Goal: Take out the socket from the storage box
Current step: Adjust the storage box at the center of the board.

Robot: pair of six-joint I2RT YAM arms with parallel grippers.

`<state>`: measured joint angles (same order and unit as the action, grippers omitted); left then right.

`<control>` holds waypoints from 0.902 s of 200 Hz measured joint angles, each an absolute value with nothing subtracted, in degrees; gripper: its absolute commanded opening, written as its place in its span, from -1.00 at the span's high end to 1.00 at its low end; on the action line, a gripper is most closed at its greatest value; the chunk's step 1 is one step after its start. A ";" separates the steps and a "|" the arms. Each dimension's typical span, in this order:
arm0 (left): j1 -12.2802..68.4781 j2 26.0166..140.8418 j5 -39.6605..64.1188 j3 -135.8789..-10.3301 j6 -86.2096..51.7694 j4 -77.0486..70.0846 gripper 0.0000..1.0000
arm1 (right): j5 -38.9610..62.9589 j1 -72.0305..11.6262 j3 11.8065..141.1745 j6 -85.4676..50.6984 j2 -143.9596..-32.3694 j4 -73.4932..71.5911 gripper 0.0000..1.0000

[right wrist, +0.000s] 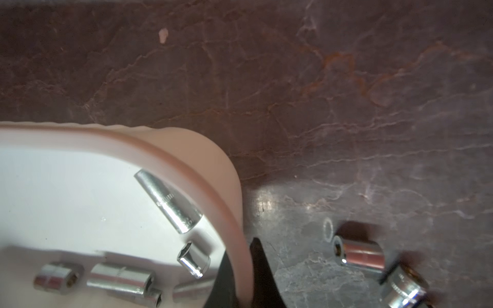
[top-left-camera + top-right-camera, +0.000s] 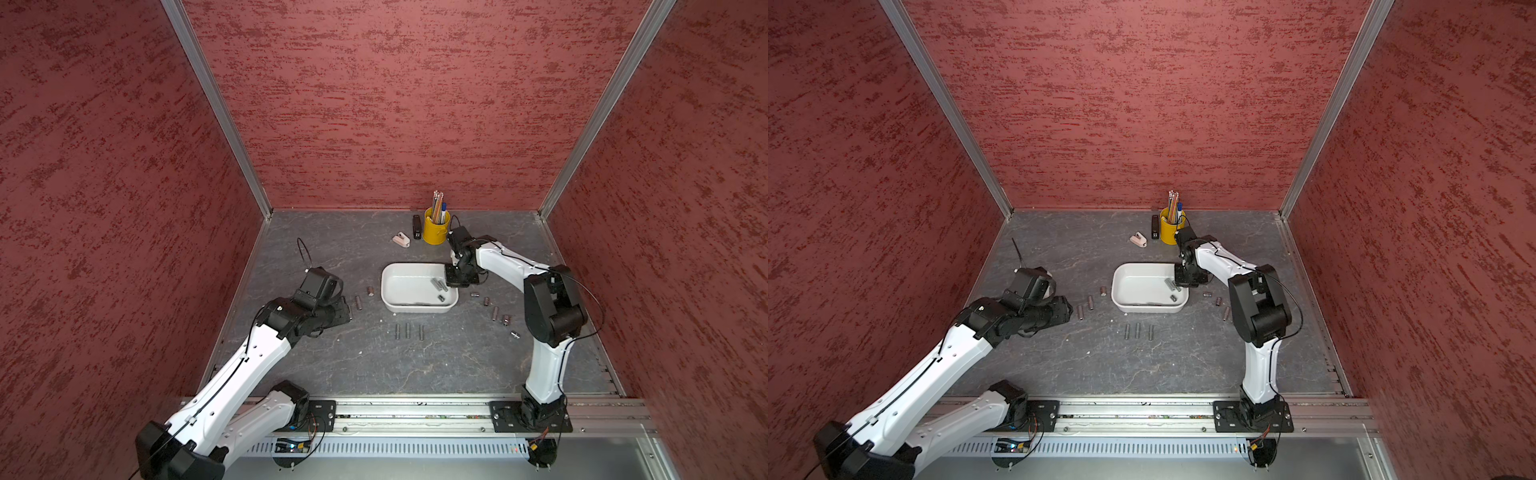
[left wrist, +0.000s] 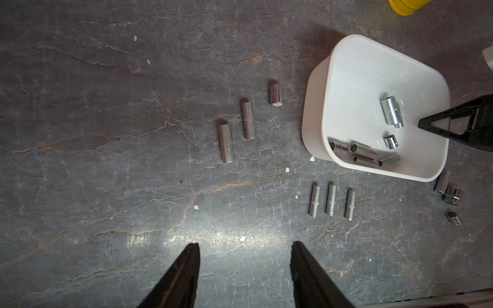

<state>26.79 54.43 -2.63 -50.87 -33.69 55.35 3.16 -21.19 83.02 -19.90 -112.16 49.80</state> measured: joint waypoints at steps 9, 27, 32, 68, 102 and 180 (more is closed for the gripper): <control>26.81 54.43 -2.68 -50.87 -33.69 55.35 -0.14 | 3.44 -21.19 83.18 -20.47 -112.20 50.09 1.00; 26.81 54.43 -2.68 -50.87 -33.69 55.35 -0.14 | 4.19 -21.19 84.18 -21.52 -112.55 51.55 1.00; 26.81 54.43 -2.68 -50.87 -33.69 55.35 -0.14 | 4.45 -21.19 84.53 -21.69 -112.64 52.07 1.00; 27.05 54.43 -2.66 -50.87 -33.69 55.35 -0.14 | 5.04 -21.17 88.60 -22.28 -112.86 57.52 1.00; 27.20 54.43 -2.66 -50.87 -33.67 55.35 -0.14 | 6.15 -20.64 93.34 -22.15 -114.26 63.33 1.00; 27.70 54.43 -2.66 -50.87 -33.69 55.35 -0.14 | 11.29 -18.83 98.00 -19.86 -119.35 70.43 1.00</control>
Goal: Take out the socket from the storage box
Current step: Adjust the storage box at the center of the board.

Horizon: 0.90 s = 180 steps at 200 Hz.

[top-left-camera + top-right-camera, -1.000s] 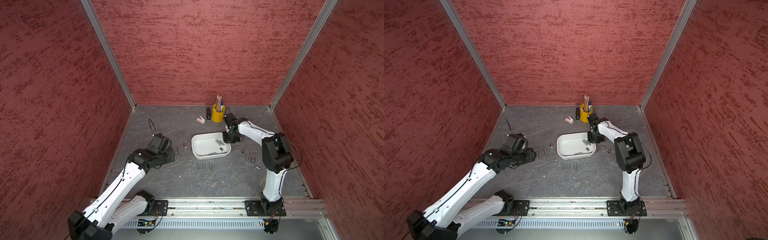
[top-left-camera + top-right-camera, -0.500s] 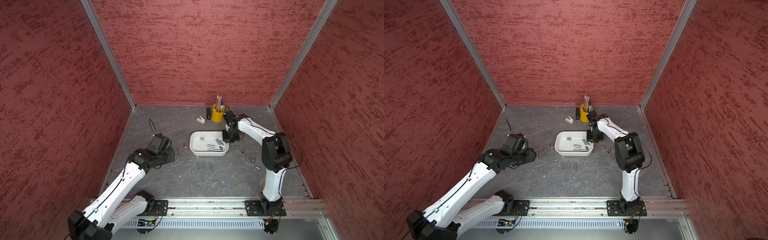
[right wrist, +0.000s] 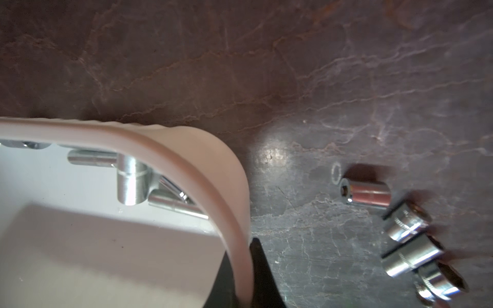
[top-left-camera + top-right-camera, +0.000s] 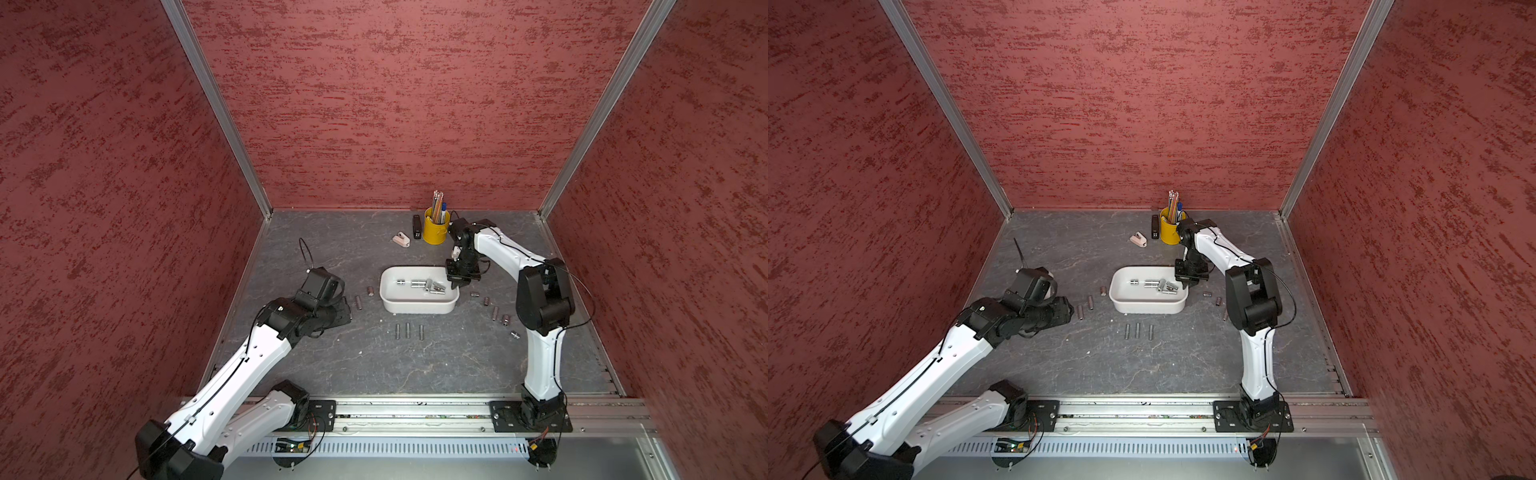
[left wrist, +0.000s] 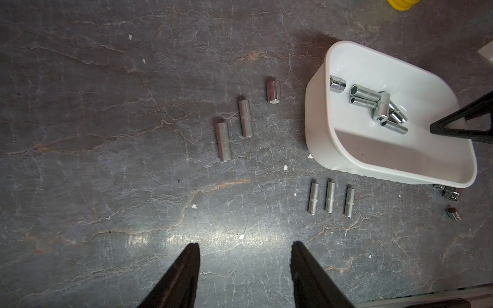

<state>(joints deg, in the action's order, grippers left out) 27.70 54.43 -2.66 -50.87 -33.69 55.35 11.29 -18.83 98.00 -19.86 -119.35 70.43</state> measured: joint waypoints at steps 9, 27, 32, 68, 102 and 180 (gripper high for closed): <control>27.73 54.43 -2.66 -50.87 -33.67 55.35 -0.14 | 11.53 -18.79 98.00 -19.68 -119.55 70.76 1.00; 27.73 54.43 -2.66 -50.87 -33.67 55.35 -0.15 | 11.88 -18.65 98.00 -19.40 -119.59 71.16 1.00; 27.73 54.43 -2.68 -50.87 -33.69 55.35 -0.15 | 11.92 -18.61 98.00 -19.29 -119.59 71.22 1.00; 27.88 54.61 -2.68 -50.87 -33.69 55.35 -0.15 | 12.38 -18.33 98.00 -19.03 -119.59 71.40 1.00; 27.99 54.85 -2.70 -50.87 -33.71 55.35 -0.15 | 12.69 -18.17 98.00 -18.81 -119.59 71.31 1.00; 28.03 55.31 -3.07 -50.87 -33.80 55.35 -0.15 | 12.62 -18.15 98.02 -18.85 -119.66 69.04 0.83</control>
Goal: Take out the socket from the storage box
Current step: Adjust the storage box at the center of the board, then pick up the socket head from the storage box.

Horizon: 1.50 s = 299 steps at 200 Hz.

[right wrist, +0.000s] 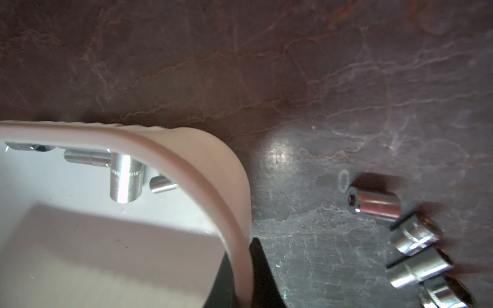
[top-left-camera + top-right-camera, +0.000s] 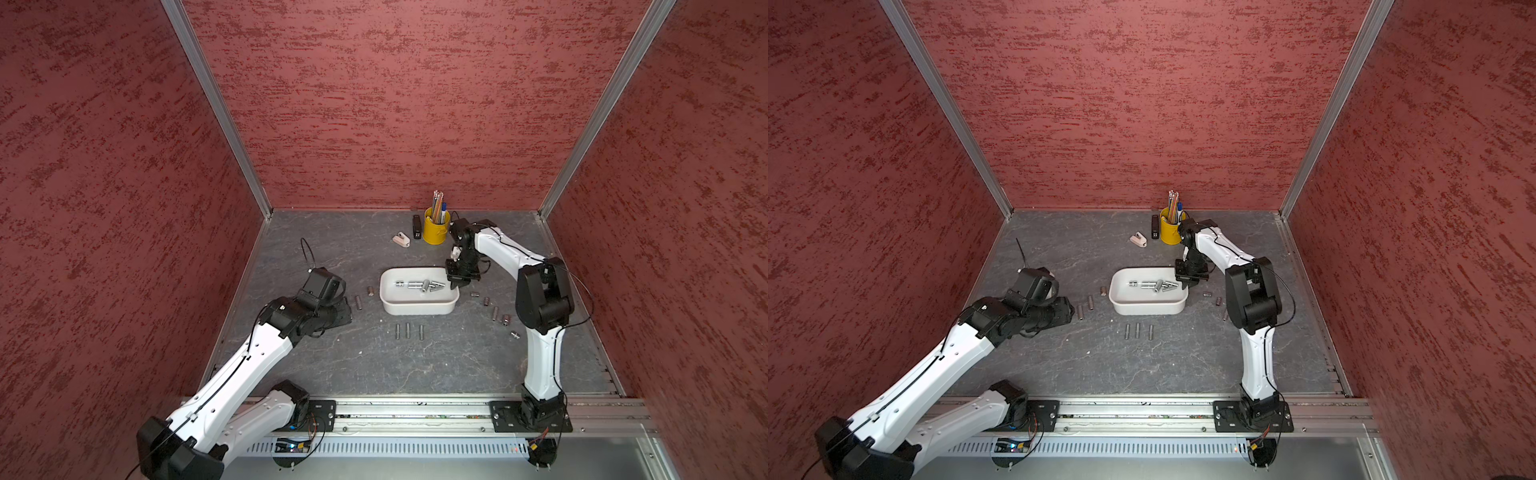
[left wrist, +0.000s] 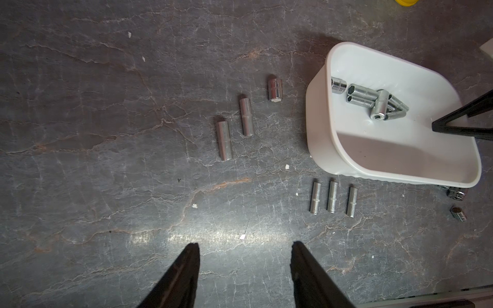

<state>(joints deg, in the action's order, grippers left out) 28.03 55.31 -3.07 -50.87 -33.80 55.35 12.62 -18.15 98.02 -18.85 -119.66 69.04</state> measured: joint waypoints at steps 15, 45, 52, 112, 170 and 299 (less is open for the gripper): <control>28.03 55.44 -3.27 -50.87 -33.80 55.37 -0.15 | 12.53 -18.15 98.59 -18.96 -119.96 68.55 0.82; 28.05 55.53 -3.51 -50.87 -33.80 55.37 -0.15 | 12.38 -18.15 99.39 -19.07 -120.57 67.53 0.75; 28.05 55.55 -3.51 -50.87 -33.80 55.37 -0.15 | 12.34 -18.15 99.48 -19.07 -120.73 67.33 0.73; 28.05 56.01 -3.57 -50.87 -33.98 55.37 -0.15 | 12.03 -18.15 99.50 -19.33 -120.97 66.06 0.59; 28.03 56.60 -3.46 -50.89 -33.98 55.37 -0.15 | 10.92 -18.15 99.46 -19.27 -120.64 65.82 0.39; 39.16 98.32 -0.80 -84.86 -27.73 48.80 0.00 | 5.93 -17.89 61.34 -23.18 -79.37 48.75 0.29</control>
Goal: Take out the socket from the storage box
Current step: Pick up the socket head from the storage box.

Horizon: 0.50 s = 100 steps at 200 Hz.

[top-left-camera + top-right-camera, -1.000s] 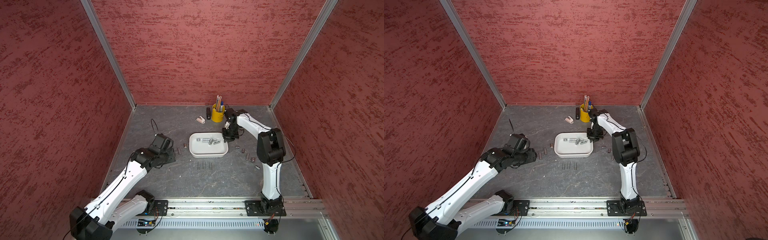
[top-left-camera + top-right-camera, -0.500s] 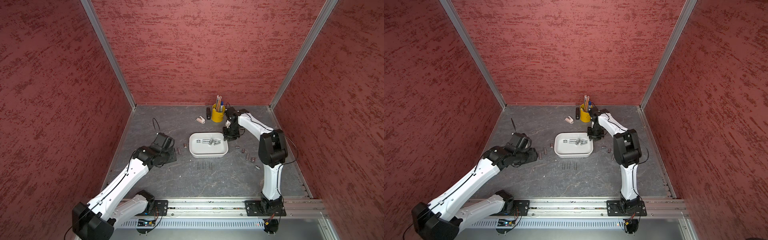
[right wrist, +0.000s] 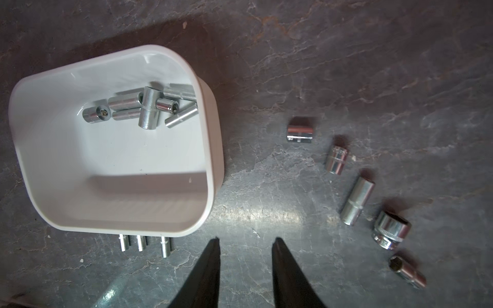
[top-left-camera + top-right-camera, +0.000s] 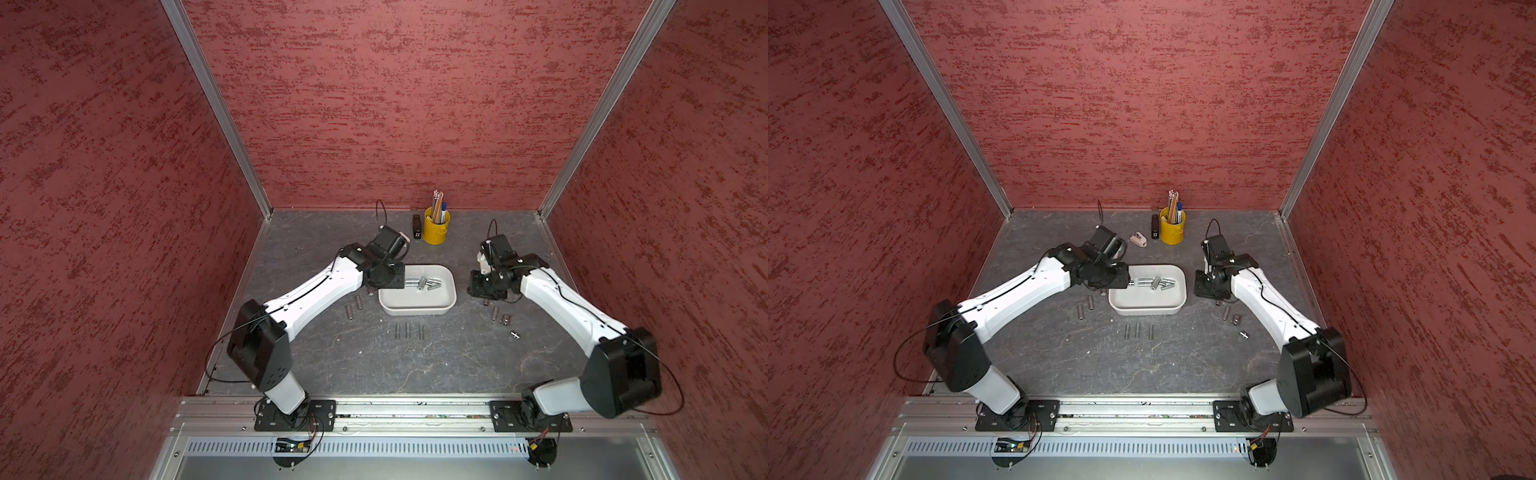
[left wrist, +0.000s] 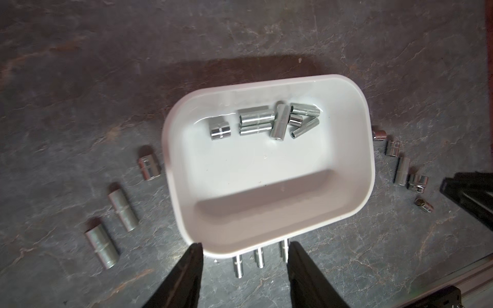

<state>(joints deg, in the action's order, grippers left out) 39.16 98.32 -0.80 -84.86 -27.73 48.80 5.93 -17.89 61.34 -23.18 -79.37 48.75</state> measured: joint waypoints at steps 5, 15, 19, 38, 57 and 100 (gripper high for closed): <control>39.38 101.08 -0.51 -87.09 -27.42 48.82 0.03 | 5.80 -17.89 59.79 -23.38 -77.91 48.21 0.29; 39.75 105.91 -0.25 -91.11 -26.85 48.80 0.05 | 5.65 -17.89 57.54 -23.44 -75.77 47.35 0.29; 39.90 107.83 -0.14 -92.82 -26.61 48.88 0.06 | 5.52 -17.89 56.75 -23.49 -75.07 47.07 0.29; 40.38 116.05 0.03 -100.60 -25.87 49.60 0.13 | 4.93 -17.89 54.13 -23.49 -73.25 45.76 0.30; 41.01 121.78 -0.01 -106.32 -25.17 50.65 0.20 | 4.73 -17.89 52.49 -23.35 -73.32 44.91 0.31; 42.13 129.97 -0.25 -116.16 -24.51 54.24 0.30 | 4.73 -17.89 51.46 -23.24 -73.97 43.55 0.31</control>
<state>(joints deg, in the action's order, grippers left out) 42.13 129.97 -0.25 -116.16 -24.51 54.24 4.73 -17.89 51.46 -23.24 -73.97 43.55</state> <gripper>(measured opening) 0.356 0.344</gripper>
